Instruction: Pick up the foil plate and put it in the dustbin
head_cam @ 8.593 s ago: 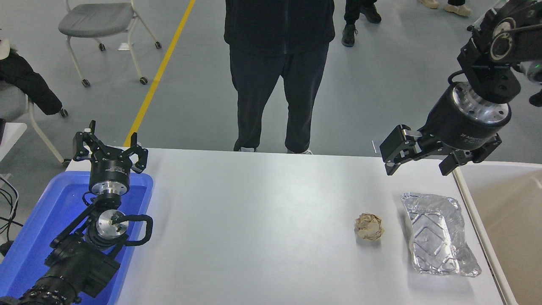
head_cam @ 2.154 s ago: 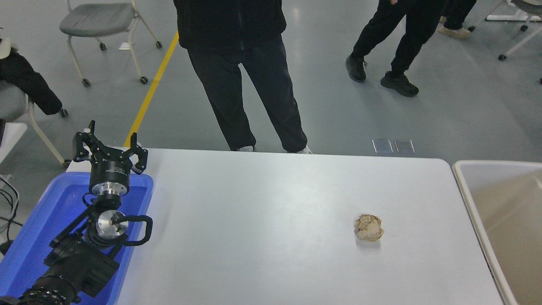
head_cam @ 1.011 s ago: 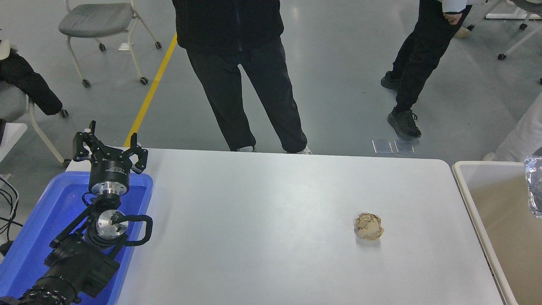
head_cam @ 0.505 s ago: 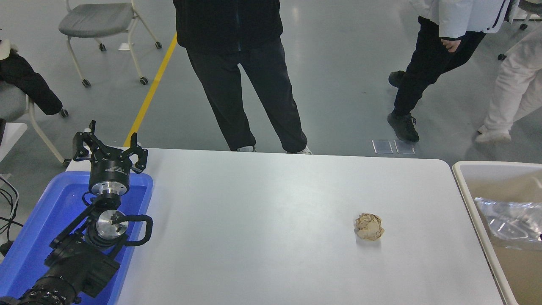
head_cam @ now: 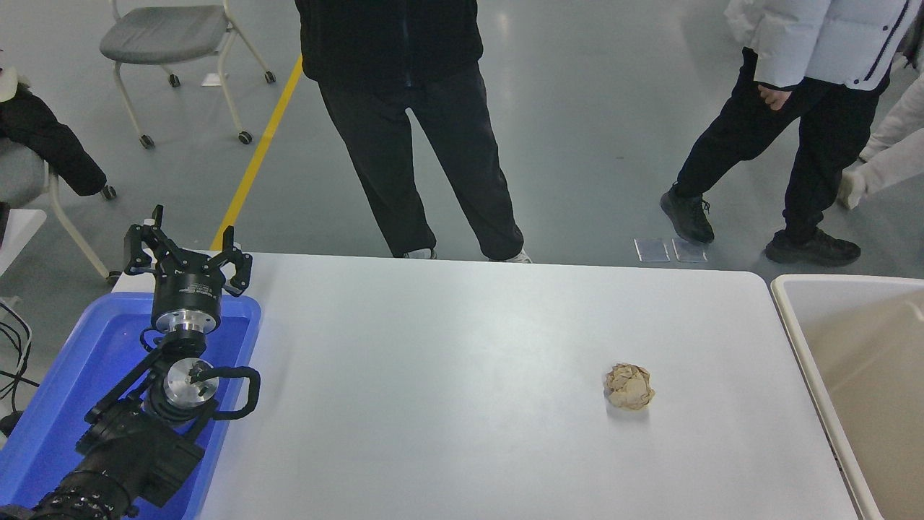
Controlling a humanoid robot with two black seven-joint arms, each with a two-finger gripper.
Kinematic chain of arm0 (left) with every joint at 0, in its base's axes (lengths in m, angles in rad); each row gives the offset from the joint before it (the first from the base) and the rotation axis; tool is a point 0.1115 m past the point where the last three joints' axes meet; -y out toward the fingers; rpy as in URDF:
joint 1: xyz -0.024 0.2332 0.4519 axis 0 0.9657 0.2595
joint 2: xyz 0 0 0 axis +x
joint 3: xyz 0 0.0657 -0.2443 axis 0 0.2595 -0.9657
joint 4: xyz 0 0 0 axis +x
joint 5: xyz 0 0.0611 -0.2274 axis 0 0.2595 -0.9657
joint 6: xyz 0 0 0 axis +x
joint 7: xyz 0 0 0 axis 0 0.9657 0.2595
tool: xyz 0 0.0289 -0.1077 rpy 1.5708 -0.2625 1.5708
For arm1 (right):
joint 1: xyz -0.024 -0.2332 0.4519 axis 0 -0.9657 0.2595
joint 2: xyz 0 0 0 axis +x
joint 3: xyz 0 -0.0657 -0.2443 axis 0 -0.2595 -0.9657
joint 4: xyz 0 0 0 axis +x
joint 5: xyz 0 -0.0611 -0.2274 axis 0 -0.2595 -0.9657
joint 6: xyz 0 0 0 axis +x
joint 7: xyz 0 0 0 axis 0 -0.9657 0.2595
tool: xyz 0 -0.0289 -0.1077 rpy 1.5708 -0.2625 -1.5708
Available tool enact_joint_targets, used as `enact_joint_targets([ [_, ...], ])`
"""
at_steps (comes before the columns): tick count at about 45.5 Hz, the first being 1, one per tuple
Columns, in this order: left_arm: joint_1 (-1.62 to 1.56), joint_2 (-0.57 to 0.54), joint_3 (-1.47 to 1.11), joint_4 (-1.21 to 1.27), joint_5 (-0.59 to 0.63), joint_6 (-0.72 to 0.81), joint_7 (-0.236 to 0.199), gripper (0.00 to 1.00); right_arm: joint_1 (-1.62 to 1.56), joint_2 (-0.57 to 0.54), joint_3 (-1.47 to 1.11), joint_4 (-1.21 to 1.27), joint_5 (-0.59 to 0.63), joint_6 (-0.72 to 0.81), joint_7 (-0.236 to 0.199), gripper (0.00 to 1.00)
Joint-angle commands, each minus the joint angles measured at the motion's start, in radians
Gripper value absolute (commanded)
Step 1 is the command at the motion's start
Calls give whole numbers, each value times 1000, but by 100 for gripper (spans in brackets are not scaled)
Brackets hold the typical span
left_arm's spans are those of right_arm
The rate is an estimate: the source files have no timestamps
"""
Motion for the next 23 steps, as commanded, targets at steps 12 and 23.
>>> enact_joint_targets([
  [12,0,0,0,0,0,0,0,99,259,-190,-260,379,-90,15,0,100],
  [23,0,0,0,0,0,0,0,99,360,-352,-267,772,-321,-34,-1,100],
])
